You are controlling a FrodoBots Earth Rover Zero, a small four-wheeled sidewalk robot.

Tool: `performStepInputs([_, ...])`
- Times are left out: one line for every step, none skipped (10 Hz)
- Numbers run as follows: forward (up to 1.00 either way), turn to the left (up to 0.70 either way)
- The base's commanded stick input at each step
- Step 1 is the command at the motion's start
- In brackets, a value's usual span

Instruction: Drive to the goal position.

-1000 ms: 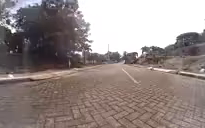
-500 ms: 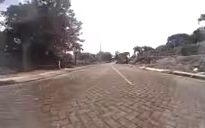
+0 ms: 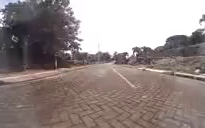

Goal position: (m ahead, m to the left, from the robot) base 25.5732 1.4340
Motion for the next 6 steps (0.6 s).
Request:
performStepInputs([0.70,0.00])
performStepInputs([0.70,0.00])
performStepInputs([0.70,0.00])
performStepInputs([0.70,0.00])
performStepInputs([0.70,0.00])
performStepInputs([0.70,0.00])
